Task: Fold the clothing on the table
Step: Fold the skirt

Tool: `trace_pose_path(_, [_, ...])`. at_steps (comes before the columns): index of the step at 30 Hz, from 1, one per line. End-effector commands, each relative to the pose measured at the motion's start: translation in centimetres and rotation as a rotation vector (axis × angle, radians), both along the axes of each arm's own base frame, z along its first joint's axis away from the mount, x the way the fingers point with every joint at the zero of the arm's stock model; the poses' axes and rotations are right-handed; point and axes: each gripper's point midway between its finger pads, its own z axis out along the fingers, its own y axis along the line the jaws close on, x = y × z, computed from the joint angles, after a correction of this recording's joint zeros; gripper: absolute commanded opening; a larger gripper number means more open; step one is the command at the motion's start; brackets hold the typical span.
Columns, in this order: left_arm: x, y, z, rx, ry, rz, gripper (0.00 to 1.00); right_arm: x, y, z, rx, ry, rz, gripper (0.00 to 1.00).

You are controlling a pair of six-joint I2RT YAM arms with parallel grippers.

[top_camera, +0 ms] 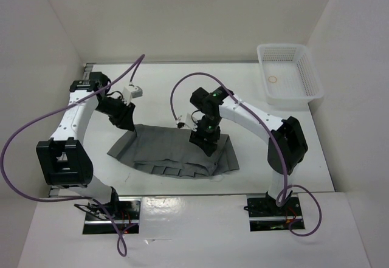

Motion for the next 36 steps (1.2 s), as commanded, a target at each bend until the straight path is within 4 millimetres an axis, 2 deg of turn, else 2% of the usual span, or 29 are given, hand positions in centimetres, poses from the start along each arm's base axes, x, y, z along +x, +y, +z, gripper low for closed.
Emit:
trace_pose_path(1, [1.3,0.1,0.4,-0.057,-0.013,0.073,0.36,1.1,0.3,1.1,0.017,-0.038,-0.020,0.68])
trace_pose_path(4, [2.3,0.4,-0.4,-0.048,0.003,0.147,0.38,1.5,0.4,-0.6,-0.005,-0.038,-0.057,0.74])
trace_pose_path(7, [2.7,0.8,-2.4,-0.027,0.055,0.227,0.42,1.8,1.0,-2.3,-0.019,-0.016,-0.116,0.76])
trace_pose_path(8, [3.2,1.1,-3.0,-0.010,0.054,0.246,0.50,1.5,0.8,-2.9,-0.033,0.003,-0.158,0.79])
trace_pose_path(10, [3.2,1.4,-3.9,0.008,0.067,0.282,0.60,1.8,1.3,-4.3,-0.034,0.008,-0.187,0.81])
trace_pose_path(11, [3.6,1.7,-4.2,0.021,0.062,0.313,0.72,1.9,1.0,-5.0,-0.052,-0.003,-0.213,0.82])
trace_pose_path(12, [4.0,1.9,-3.5,0.028,0.030,0.336,0.79,2.1,1.2,-5.5,-0.061,0.001,-0.264,0.84])
trace_pose_path(13, [4.0,2.1,-3.6,0.037,0.025,0.360,0.85,2.3,1.4,-5.5,-0.054,-0.004,-0.273,0.84])
trace_pose_path(16, [4.4,3.0,-3.0,0.075,-0.020,0.445,0.97,3.0,1.8,-7.0,-0.077,-0.010,-0.357,0.87])
trace_pose_path(18, [4.5,3.8,-2.4,0.106,-0.048,0.503,0.99,2.7,2.7,-6.9,-0.053,0.030,-0.368,0.94])
trace_pose_path(19, [4.7,4.0,-2.1,0.111,-0.063,0.520,0.99,2.4,3.2,-7.0,-0.048,0.047,-0.365,0.94])
trace_pose_path(23, [4.4,4.9,-1.5,0.135,-0.086,0.588,0.99,3.6,4.8,-5.9,0.006,0.031,-0.409,0.97])
trace_pose_path(25, [4.4,5.2,-1.6,0.149,-0.084,0.604,0.99,4.2,5.2,-6.0,0.009,0.015,-0.432,0.98])
trace_pose_path(26, [4.4,5.7,-1.4,0.160,-0.094,0.620,0.99,4.1,5.1,-6.8,-0.010,0.029,-0.433,0.98])
trace_pose_path(28, [4.4,6.0,-1.4,0.160,-0.094,0.629,0.99,3.8,5.3,-7.0,-0.022,0.068,-0.428,0.98])
trace_pose_path(32, [4.1,6.3,-1.2,0.175,-0.094,0.646,0.99,5.0,5.8,-4.5,0.002,0.021,-0.407,0.98])
trace_pose_path(35, [3.8,6.8,-1.5,0.190,-0.086,0.660,0.99,6.4,7.2,-1.6,0.050,-0.013,-0.453,0.98])
trace_pose_path(36, [3.8,6.8,-1.5,0.190,-0.086,0.660,0.99,6.4,7.8,-1.1,0.062,-0.017,-0.456,0.98])
